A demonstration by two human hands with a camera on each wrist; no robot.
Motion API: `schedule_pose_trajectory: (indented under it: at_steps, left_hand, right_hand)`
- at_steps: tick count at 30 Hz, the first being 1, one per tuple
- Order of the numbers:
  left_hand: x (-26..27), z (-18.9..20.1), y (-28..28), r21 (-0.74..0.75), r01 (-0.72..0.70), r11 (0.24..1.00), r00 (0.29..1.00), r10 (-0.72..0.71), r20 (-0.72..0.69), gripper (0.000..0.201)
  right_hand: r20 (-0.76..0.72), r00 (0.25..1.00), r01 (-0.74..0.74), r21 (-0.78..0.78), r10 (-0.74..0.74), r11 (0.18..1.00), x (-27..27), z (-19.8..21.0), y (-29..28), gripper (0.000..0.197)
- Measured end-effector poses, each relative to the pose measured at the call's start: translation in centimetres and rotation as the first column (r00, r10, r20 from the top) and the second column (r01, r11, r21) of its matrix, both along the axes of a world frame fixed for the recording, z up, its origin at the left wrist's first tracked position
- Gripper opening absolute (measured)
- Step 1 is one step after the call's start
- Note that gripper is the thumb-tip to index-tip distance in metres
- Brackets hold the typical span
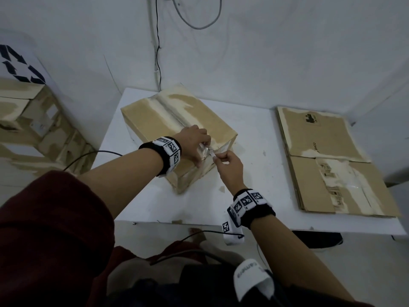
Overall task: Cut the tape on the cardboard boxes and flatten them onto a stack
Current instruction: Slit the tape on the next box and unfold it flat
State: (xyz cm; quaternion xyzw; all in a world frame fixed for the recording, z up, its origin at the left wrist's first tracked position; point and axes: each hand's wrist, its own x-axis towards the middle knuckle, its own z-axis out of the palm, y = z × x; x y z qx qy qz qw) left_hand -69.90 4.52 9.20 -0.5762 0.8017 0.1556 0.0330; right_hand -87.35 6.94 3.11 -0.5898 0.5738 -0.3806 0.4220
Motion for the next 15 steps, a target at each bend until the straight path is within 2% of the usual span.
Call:
schedule_pose_trajectory:
  at_steps: [3, 12, 15]
  left_hand:
    - [0.1, -0.1, 0.2, 0.009, 0.0, 1.0, 1.0, 0.001, -0.024, 0.066]
    - [0.3, -0.5, 0.8, 0.027, -0.066, 0.997, 0.984, 0.069, -0.162, 0.064]
    - [0.2, -0.8, 0.9, 0.015, -0.083, 0.996, 0.973, 0.084, -0.215, 0.062]
  right_hand:
    - [0.02, 1.0, -0.018, -0.001, 0.018, 1.0, -0.1, 0.0, 0.1, 0.013]
    - [-0.033, 0.998, -0.054, -0.077, 0.051, 0.996, 0.0, 0.5, -0.6, 0.01]
    - [-0.129, 0.986, -0.121, -0.15, 0.102, 0.981, 0.0, 1.1, -1.4, 0.011]
